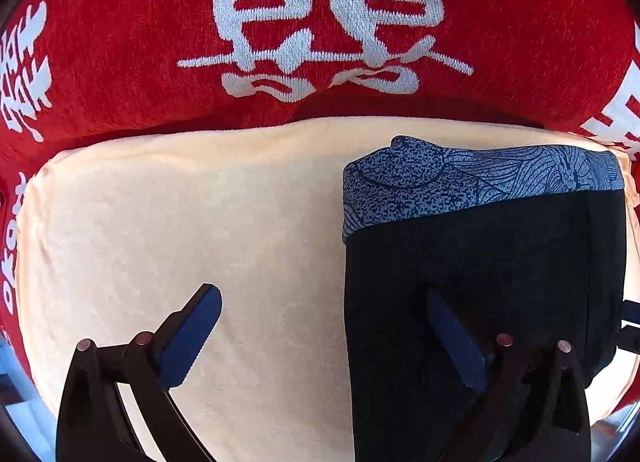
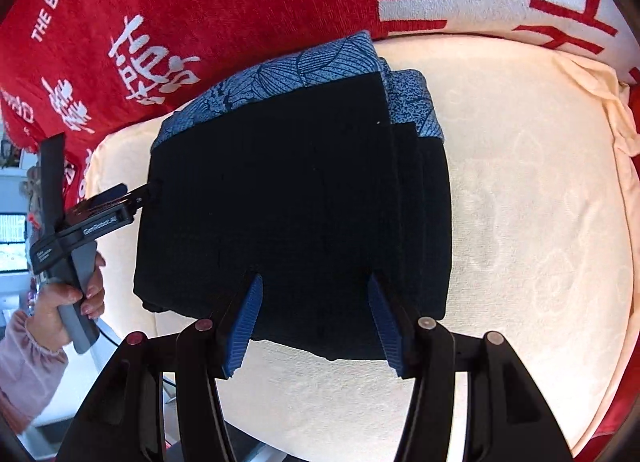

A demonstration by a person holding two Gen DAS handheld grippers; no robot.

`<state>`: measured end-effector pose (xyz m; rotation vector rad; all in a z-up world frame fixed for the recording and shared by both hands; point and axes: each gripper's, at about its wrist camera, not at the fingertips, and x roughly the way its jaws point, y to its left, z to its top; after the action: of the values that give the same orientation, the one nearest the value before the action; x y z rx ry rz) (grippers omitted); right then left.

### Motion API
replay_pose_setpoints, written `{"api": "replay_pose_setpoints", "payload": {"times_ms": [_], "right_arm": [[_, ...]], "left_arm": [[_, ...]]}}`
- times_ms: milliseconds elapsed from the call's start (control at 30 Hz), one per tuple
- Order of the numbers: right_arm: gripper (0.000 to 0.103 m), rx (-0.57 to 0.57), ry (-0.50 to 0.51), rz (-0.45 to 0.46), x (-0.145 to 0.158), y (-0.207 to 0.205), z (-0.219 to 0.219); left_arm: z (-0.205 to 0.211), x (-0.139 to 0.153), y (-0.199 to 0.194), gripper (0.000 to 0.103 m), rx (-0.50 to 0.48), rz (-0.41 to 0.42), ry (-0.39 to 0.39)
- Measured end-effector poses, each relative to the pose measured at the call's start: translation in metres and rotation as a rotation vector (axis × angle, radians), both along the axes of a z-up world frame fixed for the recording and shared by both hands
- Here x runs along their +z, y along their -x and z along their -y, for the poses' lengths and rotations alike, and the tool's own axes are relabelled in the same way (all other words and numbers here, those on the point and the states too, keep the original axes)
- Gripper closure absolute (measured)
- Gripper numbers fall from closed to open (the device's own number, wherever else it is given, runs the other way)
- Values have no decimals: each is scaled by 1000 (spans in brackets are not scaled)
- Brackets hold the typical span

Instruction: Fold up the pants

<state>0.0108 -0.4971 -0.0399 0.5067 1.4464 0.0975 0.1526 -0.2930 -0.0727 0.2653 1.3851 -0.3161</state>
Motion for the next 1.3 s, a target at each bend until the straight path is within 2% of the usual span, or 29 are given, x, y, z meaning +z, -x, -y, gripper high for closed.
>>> {"api": "replay_pose_setpoints", "payload": {"times_ms": [200, 333, 500, 567, 600, 700, 767, 833, 933, 1133, 1233, 1300], "right_arm": [[44, -23, -62, 1, 1, 3, 13], [41, -60, -59, -12, -2, 8, 30], [36, -148, -168, -28, -18, 14, 57], [31, -160, -201, -21, -24, 14, 64], [29, -164, -216, -15, -26, 13, 69], [29, -168, -246, 7, -33, 9, 81], [29, -163, -278, 29, -36, 5, 88], [22, -142, -345, 36, -45, -1, 93], [21, -98, -400, 9, -61, -8, 93], [20, -10, -512, 41, -82, -23, 87], [20, -49, -572, 50, -91, -29, 91], [21, -75, -574, 22, -92, -30, 93]], "left_arm": [[0, 2, -2, 0, 23, -32, 16], [-6, 4, -1, 0, 39, -52, 30], [-24, 0, -5, 0, 24, -96, 67], [-32, -1, -7, 0, 21, -123, 107], [-37, -1, -8, 0, 16, -148, 154], [-44, -3, -8, 0, -25, -221, 276], [-44, -10, -5, 0, -78, -273, 323], [-43, -20, -5, 0, -117, -322, 346], [-43, -35, -4, 0, -153, -369, 352], [-44, -42, -9, 0, -129, -364, 414], [-43, -43, -9, 0, -107, -338, 425], [-43, -39, -6, 0, -85, -292, 416]]}}
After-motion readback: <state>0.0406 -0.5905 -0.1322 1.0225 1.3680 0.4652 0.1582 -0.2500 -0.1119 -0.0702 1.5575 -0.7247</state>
